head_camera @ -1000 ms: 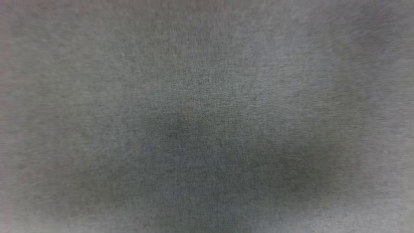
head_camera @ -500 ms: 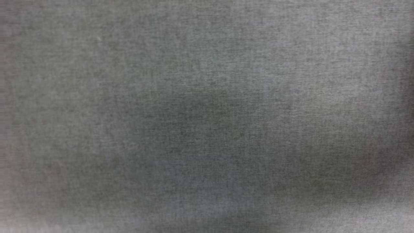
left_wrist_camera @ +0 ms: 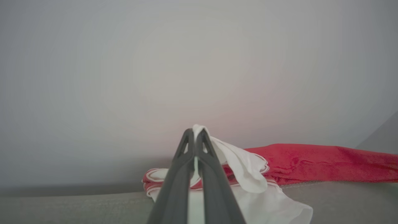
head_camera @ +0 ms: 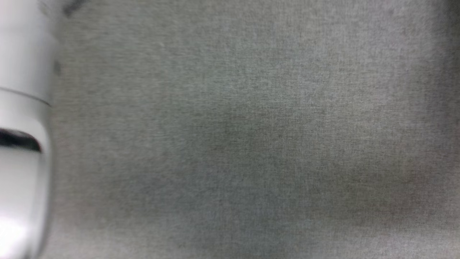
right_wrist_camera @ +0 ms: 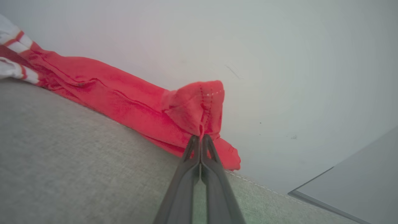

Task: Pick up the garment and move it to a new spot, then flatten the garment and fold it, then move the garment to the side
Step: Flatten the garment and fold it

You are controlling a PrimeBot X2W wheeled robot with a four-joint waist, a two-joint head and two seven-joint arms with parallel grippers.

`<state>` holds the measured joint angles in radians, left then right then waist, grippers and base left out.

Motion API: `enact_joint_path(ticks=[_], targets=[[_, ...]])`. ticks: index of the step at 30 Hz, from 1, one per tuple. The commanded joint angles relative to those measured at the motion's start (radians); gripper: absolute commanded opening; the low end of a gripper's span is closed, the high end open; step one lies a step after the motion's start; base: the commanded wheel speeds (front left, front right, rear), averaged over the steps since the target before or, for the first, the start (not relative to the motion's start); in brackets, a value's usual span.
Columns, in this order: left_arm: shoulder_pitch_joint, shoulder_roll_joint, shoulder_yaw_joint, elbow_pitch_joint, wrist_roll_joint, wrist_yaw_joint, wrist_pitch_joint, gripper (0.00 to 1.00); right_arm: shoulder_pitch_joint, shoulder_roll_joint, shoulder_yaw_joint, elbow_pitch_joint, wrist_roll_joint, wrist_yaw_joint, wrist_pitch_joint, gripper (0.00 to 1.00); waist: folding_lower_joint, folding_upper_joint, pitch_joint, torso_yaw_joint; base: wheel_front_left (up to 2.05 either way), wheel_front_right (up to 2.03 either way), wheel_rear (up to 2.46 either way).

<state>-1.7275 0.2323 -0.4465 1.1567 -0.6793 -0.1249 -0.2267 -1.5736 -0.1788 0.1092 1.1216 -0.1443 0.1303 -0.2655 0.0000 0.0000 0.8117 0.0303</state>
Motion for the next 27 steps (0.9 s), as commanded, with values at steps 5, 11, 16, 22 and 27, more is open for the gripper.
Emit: enact_joint_path(ticks=[5, 11, 16, 22, 27], targets=[[0.214, -0.003, -0.062, -0.087, -0.071, -0.006, 0.061, 0.0, 0.16, -0.035, 0.124, 0.044, 0.129, 0.001, 0.003, 0.0, 0.0, 0.0, -0.201, 0.071, 0.0, 0.0, 0.0], [0.483, 0.063, -0.092, -0.189, -0.156, -0.005, 0.139, 0.0, 0.37, -0.086, 0.299, -0.003, 0.325, 0.001, 0.005, 0.0, 0.0, 0.0, -0.342, 0.076, 0.0, 0.0, 0.0], [0.738, 0.117, -0.076, -0.31, -0.226, 0.017, 0.201, 0.0, 0.569, -0.2, 0.446, -0.14, 0.517, 0.001, 0.054, 0.0, 0.0, 0.0, -0.433, 0.078, 0.0, 0.0, 0.0], [1.076, 0.2, -0.05, -0.595, -0.294, 0.153, 0.279, 0.0, 0.79, -0.371, 0.541, -0.368, 0.714, 0.0, 0.129, 0.0, 0.0, 0.0, -0.498, 0.086, 0.0, 0.0, 0.0], [1.36, 0.283, -0.035, -0.916, -0.339, 0.306, 0.347, 0.0, 0.955, -0.474, 0.54, -0.513, 0.797, 0.0, 0.165, 0.0, 0.0, 0.0, -0.526, 0.089, 0.0, 0.0, 0.0]])
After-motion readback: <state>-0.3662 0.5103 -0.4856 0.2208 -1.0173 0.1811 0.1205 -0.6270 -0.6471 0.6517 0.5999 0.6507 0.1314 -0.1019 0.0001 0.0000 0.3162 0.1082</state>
